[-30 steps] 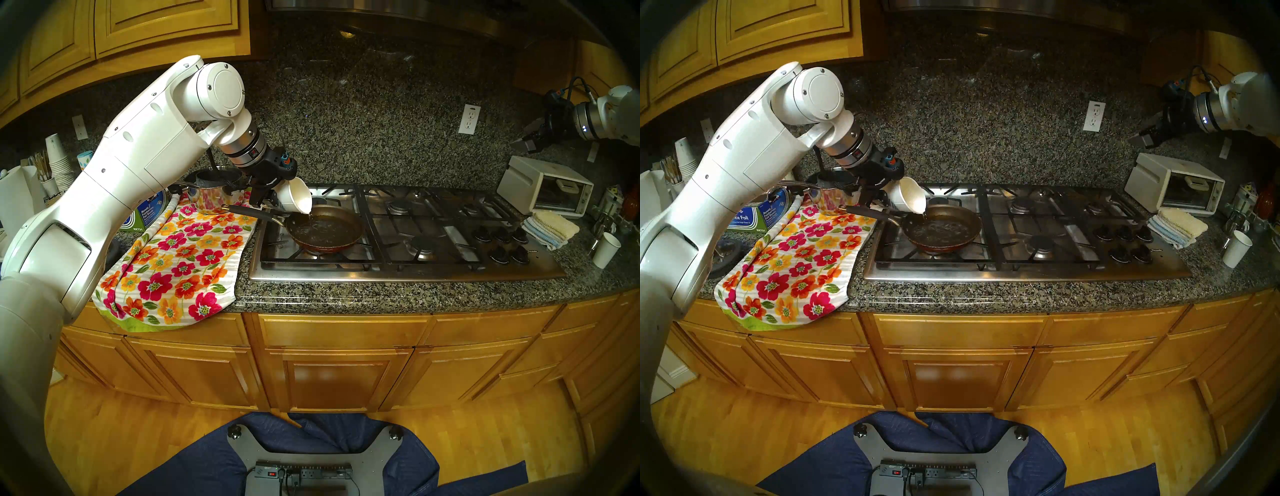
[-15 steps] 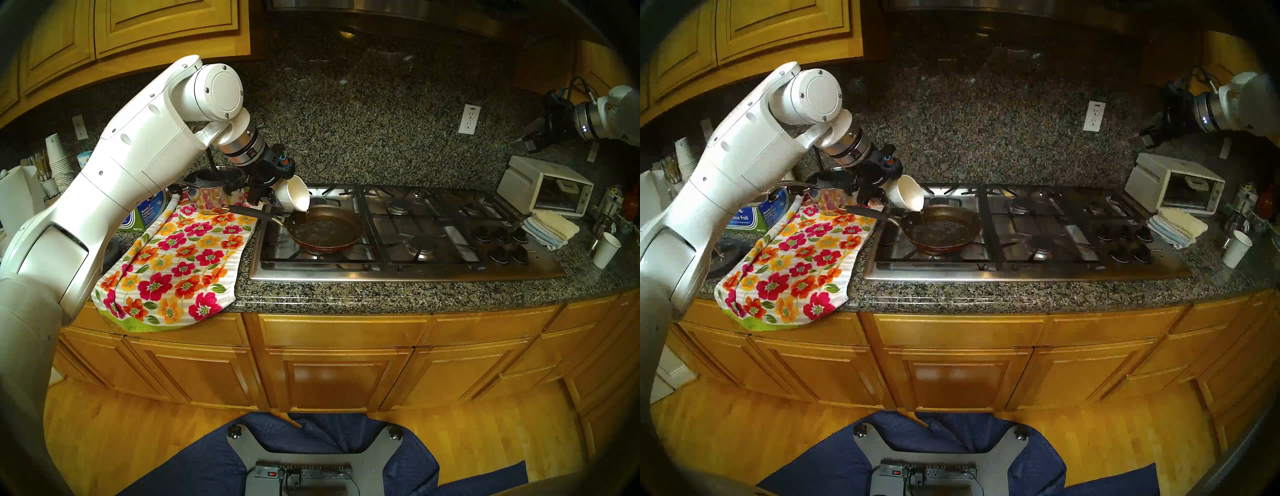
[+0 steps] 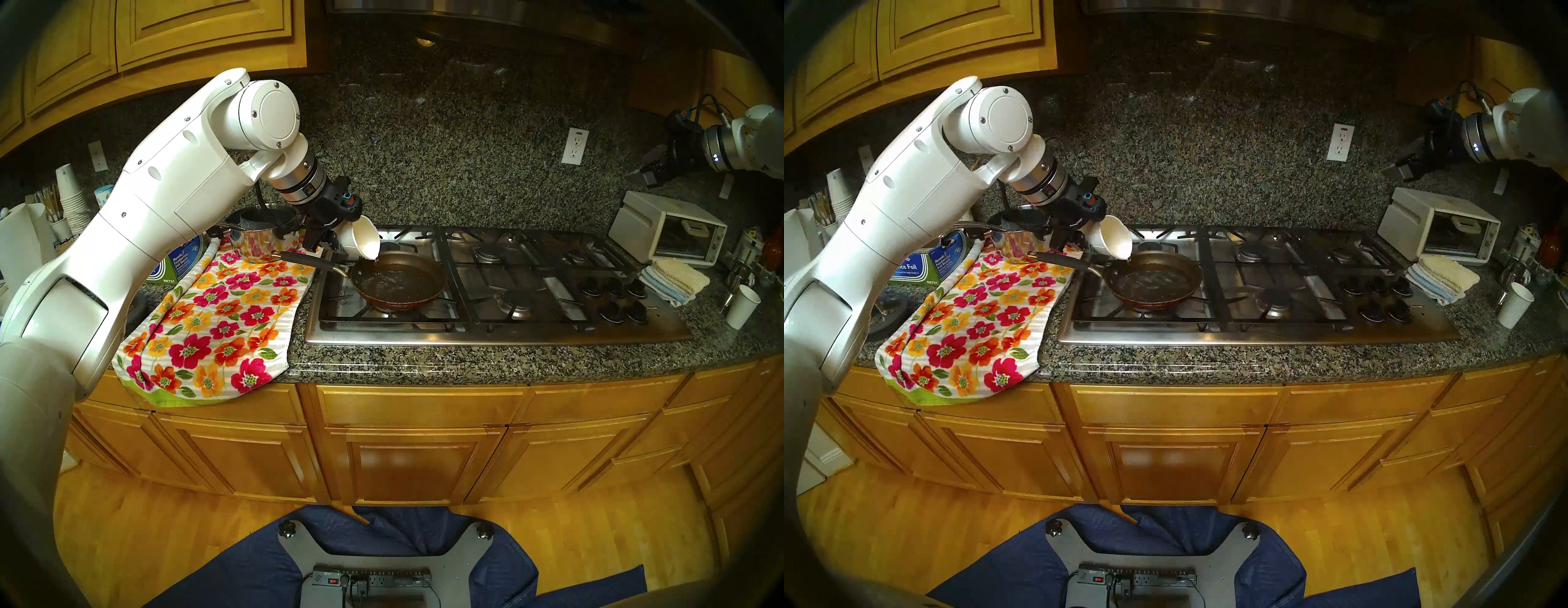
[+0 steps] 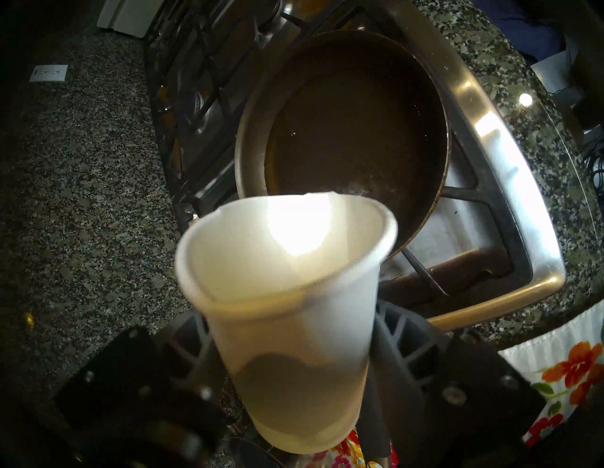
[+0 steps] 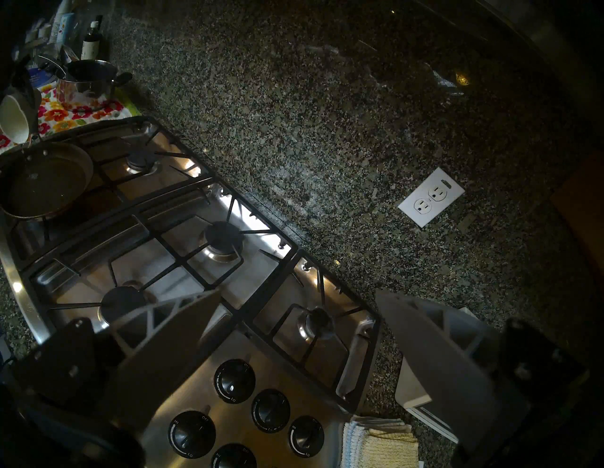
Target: Pick up the water cup, pour water into the pot, turn on the stove
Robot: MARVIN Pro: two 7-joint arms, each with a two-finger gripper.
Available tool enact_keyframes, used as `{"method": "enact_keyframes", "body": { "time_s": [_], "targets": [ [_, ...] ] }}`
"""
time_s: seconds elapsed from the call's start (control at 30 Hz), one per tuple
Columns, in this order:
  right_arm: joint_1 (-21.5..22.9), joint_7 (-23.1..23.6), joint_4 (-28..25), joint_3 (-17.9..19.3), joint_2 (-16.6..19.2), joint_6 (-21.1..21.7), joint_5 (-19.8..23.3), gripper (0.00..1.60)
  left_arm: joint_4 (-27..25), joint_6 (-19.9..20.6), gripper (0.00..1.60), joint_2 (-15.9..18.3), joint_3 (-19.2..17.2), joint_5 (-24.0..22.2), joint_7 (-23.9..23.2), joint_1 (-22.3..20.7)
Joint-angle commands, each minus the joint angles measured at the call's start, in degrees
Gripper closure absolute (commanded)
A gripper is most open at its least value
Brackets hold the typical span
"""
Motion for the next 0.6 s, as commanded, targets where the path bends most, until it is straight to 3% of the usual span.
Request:
{"method": "enact_keyframes", "body": {
  "time_s": [0.0,0.57],
  "targets": [
    [1.8,-0.1,1.6,0.0,-0.4,0.0,0.3,0.00,-0.9,-0.5,0.86,-0.1,-1.0,0.5,0.6,-2.1],
    [1.8,-0.1,1.6,0.0,-0.4,-0.1,0.3,0.00,-1.3,-2.0,0.86,-0.7,-0.9,2.2,1.6,-1.7]
  ]
}}
